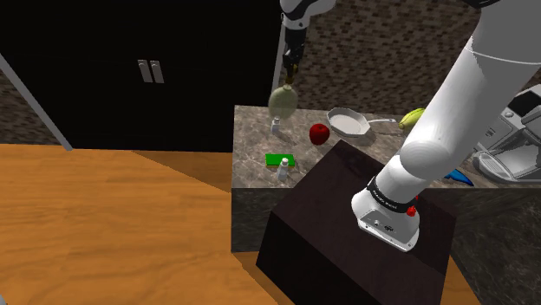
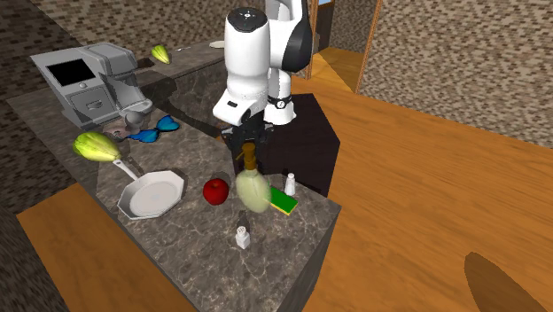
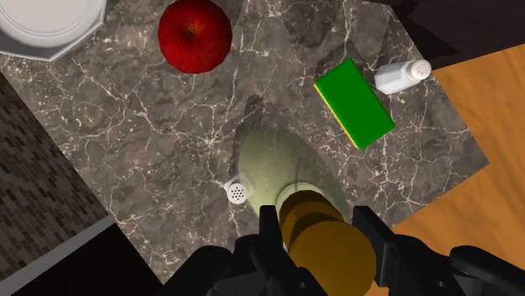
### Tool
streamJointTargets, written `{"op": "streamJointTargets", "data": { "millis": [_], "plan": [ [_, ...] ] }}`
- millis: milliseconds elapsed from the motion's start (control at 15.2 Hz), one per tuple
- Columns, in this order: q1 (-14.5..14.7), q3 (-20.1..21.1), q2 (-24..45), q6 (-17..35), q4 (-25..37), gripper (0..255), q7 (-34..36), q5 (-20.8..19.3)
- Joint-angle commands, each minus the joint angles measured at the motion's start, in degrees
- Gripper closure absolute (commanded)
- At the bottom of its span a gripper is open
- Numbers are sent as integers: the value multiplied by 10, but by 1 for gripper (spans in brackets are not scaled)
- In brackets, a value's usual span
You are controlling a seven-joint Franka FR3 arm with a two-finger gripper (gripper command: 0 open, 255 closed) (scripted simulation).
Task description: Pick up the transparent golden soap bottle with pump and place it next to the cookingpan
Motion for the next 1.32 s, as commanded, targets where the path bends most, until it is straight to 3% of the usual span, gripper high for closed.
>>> {"op": "streamJointTargets", "data": {
  "millis": [0,1254],
  "plan": [
    [0,0,-6,-14,8,255,-1,0],
    [2,1,-42,-153,112,255,-10,-2]
  ]
}}
